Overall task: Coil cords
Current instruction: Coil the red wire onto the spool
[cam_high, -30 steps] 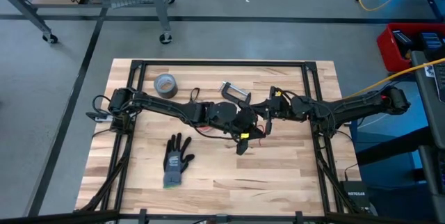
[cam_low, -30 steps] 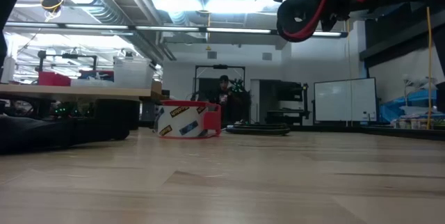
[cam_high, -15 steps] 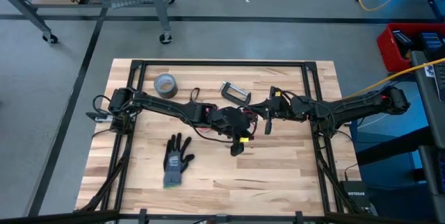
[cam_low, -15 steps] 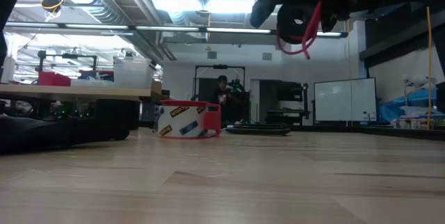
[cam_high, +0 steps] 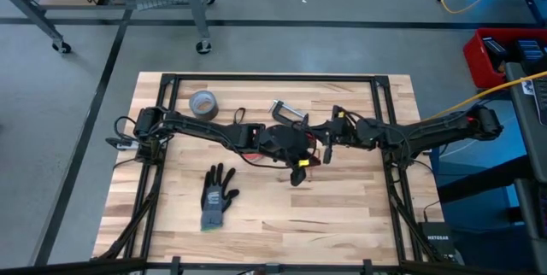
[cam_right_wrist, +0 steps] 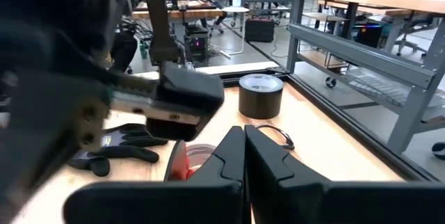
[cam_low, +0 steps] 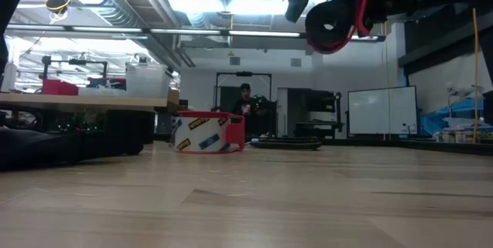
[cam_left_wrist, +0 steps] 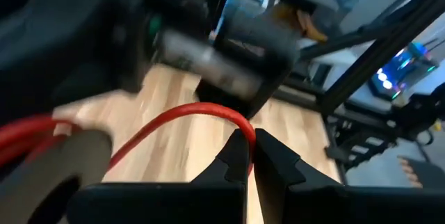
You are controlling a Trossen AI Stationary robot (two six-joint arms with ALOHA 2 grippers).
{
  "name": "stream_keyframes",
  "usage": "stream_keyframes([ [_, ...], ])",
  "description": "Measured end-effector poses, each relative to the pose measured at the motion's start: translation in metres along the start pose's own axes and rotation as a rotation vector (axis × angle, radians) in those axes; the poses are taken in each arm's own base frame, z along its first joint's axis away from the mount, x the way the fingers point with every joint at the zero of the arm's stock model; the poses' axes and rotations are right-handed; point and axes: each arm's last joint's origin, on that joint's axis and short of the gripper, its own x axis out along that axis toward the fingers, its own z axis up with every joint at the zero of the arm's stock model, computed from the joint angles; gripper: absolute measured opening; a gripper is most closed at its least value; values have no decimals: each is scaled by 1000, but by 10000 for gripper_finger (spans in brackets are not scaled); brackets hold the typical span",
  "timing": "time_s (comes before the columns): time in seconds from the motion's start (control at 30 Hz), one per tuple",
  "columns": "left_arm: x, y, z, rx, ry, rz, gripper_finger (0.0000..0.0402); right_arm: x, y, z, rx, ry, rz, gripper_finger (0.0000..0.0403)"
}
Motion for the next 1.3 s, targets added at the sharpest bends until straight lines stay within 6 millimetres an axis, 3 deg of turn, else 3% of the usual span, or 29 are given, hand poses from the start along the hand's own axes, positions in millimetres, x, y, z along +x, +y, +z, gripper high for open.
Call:
stream_keyframes([
  [0.23,0,4,1,-51,1,1,0,11,3,-8,-5,19,3,5],
  [0.5,-7,7,6,-49,-1,35,0,10,2,-9,-4,35,-11,5],
  [0.7,-33,11,23,-55,-27,161,0,8,3,-9,-1,39,35,5],
  [0.97,-56,10,29,-57,28,192,0,7,4,-7,2,34,58,5],
  [1.3,-58,15,13,-47,179,273,0,-5,1,8,23,-46,71,5],
])
